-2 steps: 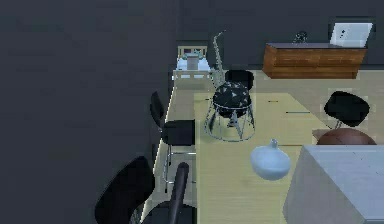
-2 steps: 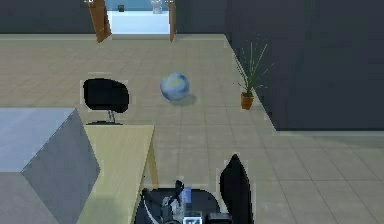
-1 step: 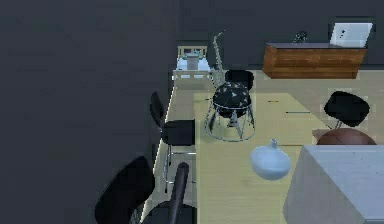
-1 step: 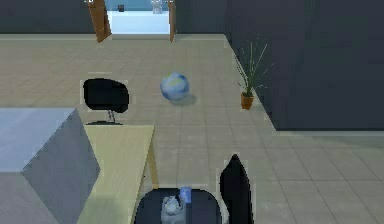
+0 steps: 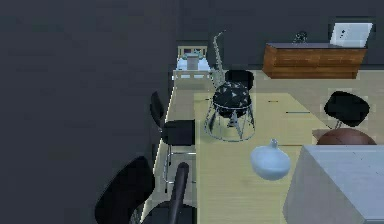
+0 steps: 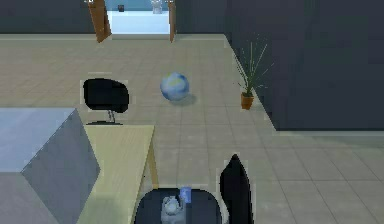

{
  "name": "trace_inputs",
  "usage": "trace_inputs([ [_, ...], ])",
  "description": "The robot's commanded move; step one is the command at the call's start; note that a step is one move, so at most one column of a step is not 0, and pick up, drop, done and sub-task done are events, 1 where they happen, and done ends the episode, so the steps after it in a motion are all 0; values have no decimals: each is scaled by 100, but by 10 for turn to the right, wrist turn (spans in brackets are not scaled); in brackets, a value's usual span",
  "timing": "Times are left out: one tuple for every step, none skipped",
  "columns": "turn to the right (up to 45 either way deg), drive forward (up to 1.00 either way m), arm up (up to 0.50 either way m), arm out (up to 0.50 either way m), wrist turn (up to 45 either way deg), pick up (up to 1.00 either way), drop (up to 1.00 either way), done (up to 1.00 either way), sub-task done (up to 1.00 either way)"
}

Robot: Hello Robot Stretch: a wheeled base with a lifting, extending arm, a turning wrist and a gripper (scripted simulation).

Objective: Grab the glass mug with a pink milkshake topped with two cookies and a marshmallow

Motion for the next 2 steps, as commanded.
trace_inputs([
  [0, 0, 10, 0, 0, 0, 0, 0, 0],
  [0, 0, 0, 0, 0, 0, 0, 100, 0],
])
